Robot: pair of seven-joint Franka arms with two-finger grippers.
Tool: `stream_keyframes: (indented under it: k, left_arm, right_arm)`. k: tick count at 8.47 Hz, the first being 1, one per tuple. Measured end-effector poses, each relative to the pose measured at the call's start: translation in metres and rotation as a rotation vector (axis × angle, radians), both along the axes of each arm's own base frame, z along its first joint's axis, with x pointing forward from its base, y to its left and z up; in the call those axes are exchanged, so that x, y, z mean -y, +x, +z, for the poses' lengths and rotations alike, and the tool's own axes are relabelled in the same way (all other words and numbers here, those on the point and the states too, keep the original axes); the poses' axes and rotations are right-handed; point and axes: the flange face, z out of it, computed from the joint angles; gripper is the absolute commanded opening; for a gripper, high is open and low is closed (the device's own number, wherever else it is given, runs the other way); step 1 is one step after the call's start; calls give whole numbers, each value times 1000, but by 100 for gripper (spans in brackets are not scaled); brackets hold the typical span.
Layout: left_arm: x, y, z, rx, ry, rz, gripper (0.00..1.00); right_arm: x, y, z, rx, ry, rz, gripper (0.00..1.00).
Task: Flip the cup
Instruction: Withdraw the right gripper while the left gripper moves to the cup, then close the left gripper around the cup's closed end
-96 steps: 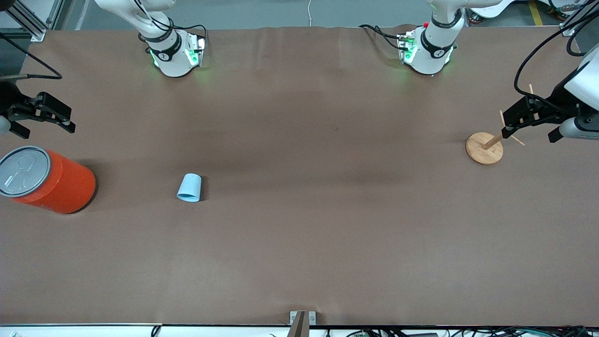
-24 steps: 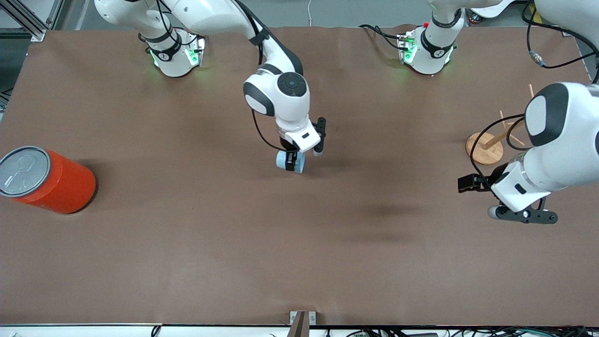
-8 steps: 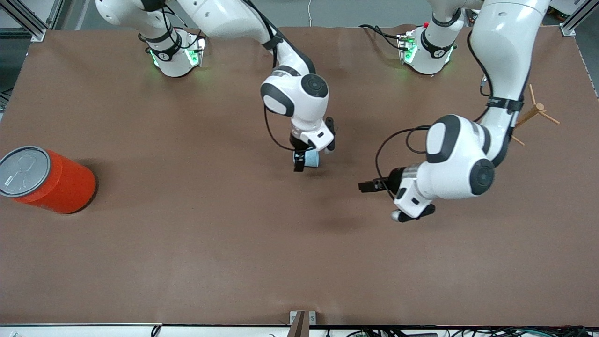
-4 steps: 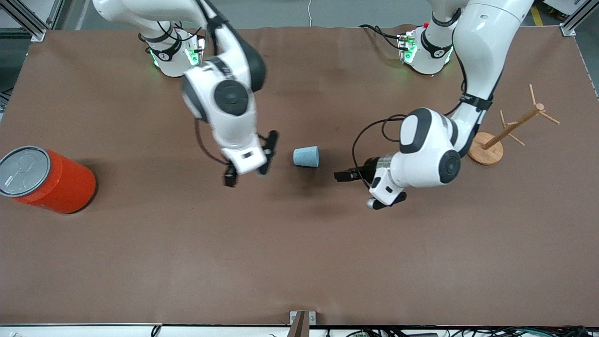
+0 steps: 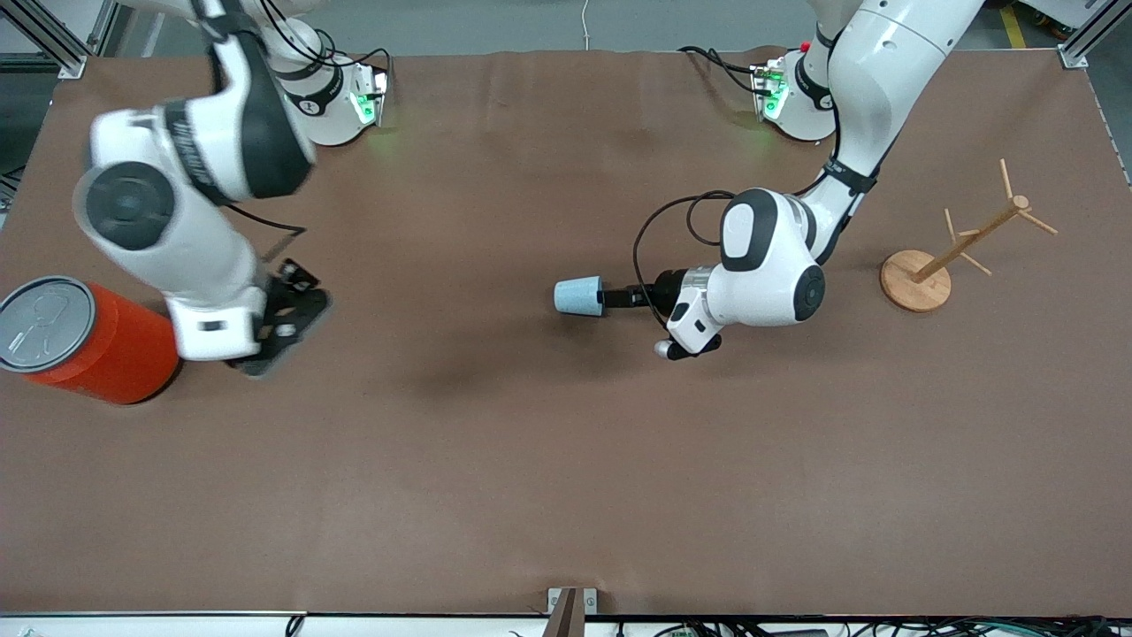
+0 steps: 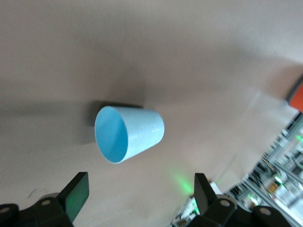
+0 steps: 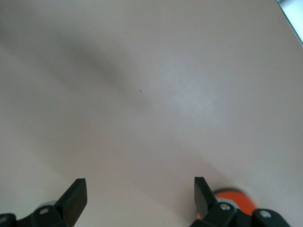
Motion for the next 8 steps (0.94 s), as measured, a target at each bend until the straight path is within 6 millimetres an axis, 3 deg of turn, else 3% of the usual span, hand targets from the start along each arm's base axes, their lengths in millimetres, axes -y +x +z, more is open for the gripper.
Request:
stream_keyframes:
  k: [1, 2, 3, 6, 8]
  left_arm:
    - [-9, -12, -15, 12, -68, -20, 98]
    - [-18, -25, -29, 37, -143, -54, 97]
    - [-18, -32, -36, 64, -191, -83, 97]
    - [-17, -43, -76, 155, -315, -154, 97]
    - [-11, -34, -86, 187, -370, -129, 96]
  right_arm:
    - [46, -13, 18, -2, 40, -144, 100]
    - [115, -34, 43, -11, 76, -320, 100]
    - [146, -48, 56, -19, 81, -434, 100]
    - [174, -65, 91, -10, 73, -621, 100]
    - [187, -66, 104, 19, 74, -674, 100]
